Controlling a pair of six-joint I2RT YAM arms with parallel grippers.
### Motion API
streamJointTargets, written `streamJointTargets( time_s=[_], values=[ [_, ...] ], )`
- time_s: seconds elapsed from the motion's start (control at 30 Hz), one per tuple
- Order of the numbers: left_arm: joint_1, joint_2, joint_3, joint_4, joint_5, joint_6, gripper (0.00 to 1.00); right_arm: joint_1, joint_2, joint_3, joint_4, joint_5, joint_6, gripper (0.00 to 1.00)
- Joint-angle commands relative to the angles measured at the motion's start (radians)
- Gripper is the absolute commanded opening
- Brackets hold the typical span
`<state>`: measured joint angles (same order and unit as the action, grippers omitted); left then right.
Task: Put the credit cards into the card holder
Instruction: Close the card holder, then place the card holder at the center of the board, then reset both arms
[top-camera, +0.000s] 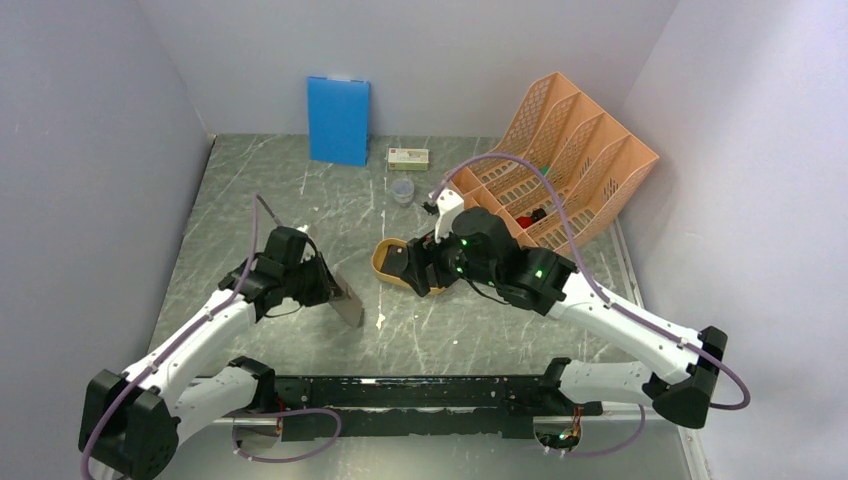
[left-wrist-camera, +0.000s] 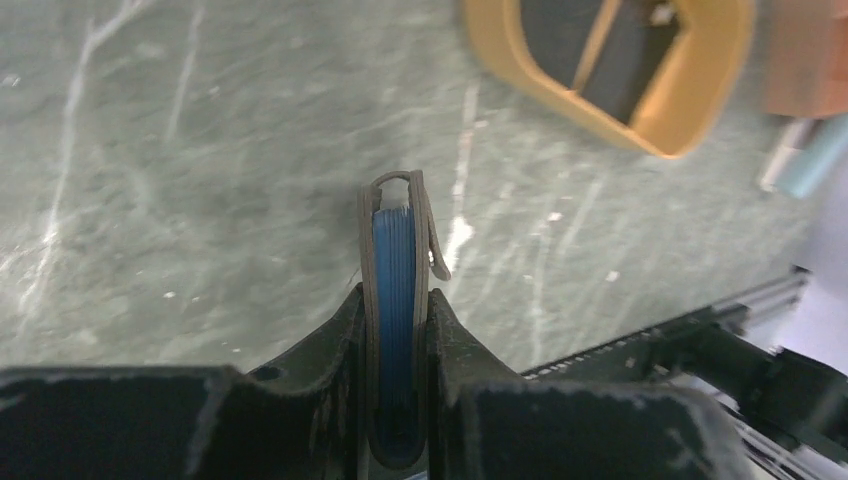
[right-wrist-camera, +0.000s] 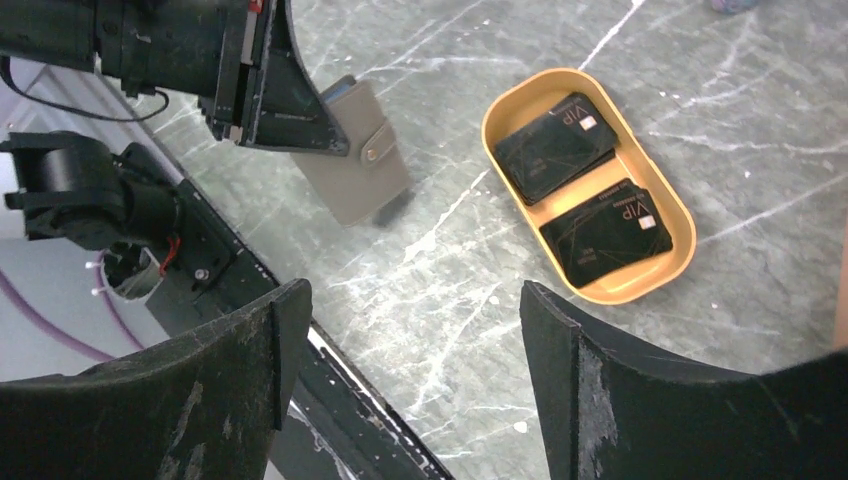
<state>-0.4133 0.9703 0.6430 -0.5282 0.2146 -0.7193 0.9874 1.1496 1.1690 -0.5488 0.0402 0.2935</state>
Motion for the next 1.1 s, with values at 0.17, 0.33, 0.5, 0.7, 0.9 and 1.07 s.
streamJointTargets(
  time_s=[0.17, 0.33, 0.5, 0.7, 0.9, 1.07],
  values=[
    [0.007, 0.139, -0.121, 0.131, -0.087, -0.019, 0.21, -0.005, -0.098, -0.123, 0.159, 0.176, 0.134, 0.81],
    [0.008, 0.184, -0.129, 0.119, -0.143, -0.036, 0.55, -0.003, -0.085, -0.116, 0.113, 0.304, 0.199, 0.82],
    [0.008, 0.151, -0.059, 0.025, -0.211, -0.020, 0.91, -0.003, -0.094, -0.114, 0.078, 0.445, 0.252, 0.85],
    [0.007, 0.064, 0.059, -0.084, -0.280, 0.042, 0.97, -0.004, -0.049, -0.056, -0.010, 0.613, 0.299, 0.88],
    [0.005, -0.037, 0.140, -0.103, -0.338, 0.135, 0.97, -0.004, -0.055, -0.050, -0.030, 0.704, 0.313, 0.91],
    [0.005, -0.094, 0.143, -0.068, -0.348, 0.182, 0.97, -0.015, -0.105, -0.089, 0.026, 0.671, 0.251, 0.93]
  ],
)
